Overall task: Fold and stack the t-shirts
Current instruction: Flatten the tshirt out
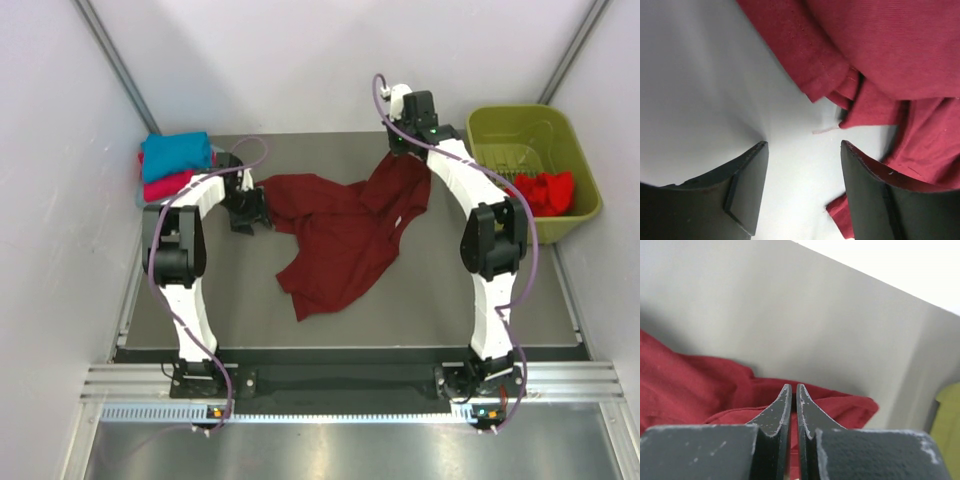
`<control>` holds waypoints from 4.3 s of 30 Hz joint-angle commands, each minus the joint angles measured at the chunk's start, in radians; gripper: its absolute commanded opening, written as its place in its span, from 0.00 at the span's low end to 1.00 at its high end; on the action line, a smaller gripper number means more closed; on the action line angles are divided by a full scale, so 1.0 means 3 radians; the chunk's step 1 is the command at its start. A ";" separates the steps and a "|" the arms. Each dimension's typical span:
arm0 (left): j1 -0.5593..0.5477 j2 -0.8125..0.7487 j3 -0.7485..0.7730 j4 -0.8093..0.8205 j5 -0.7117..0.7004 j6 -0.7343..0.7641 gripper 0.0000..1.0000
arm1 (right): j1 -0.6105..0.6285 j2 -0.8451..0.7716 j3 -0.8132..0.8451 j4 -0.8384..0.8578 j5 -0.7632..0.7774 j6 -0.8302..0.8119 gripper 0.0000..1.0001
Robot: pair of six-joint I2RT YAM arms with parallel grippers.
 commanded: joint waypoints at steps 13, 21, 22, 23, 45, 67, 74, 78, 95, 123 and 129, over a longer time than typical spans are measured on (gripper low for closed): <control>-0.0019 0.0396 0.0437 0.0086 0.0142 -0.0052 0.49 | -0.0025 -0.0217 0.0046 0.0143 -0.0087 0.0079 0.00; -0.0019 0.0488 0.0601 0.0081 0.0085 -0.0052 0.25 | -0.0020 -0.0212 -0.0020 0.0138 -0.0087 0.0079 0.00; -0.0014 0.0498 0.0617 0.0086 0.0101 -0.0047 0.19 | -0.0015 -0.0222 -0.0030 0.0143 -0.0087 0.0079 0.00; -0.0014 0.0508 0.0627 0.0086 0.0121 -0.0052 0.07 | -0.0020 -0.0217 -0.0030 0.0138 -0.0087 0.0079 0.00; 0.0272 -0.0483 0.1174 -0.0088 0.0224 0.0250 0.00 | -0.0030 -0.0524 0.0092 0.0194 0.0036 0.0063 0.00; 0.0482 -0.1076 0.2176 0.0158 -0.0073 0.0582 0.00 | -0.0827 -0.1954 0.0241 0.0220 0.0154 0.0063 0.00; 0.0482 -0.1449 0.2202 0.0158 0.0049 0.0500 0.00 | -0.0986 -0.2655 -0.0142 0.0097 -0.0199 0.0237 0.00; 0.0482 -0.1853 0.2156 0.0086 0.0229 0.0577 0.00 | -0.0986 -0.3106 -0.0424 0.0066 -0.0347 0.0324 0.00; 0.0482 -0.3045 0.2753 -0.0844 0.0418 0.0879 0.00 | -0.1124 -0.4339 0.0408 -0.0828 -0.0230 0.0253 0.00; 0.0339 -0.1130 0.0642 0.0668 0.0147 0.1512 0.00 | -0.1037 -0.2008 -0.0869 0.0506 -0.0654 0.0140 0.00; 0.0287 -0.0020 0.1474 0.0471 0.0106 0.1635 0.00 | -0.0782 -0.0833 -0.0333 0.0409 -0.0511 -0.0115 0.00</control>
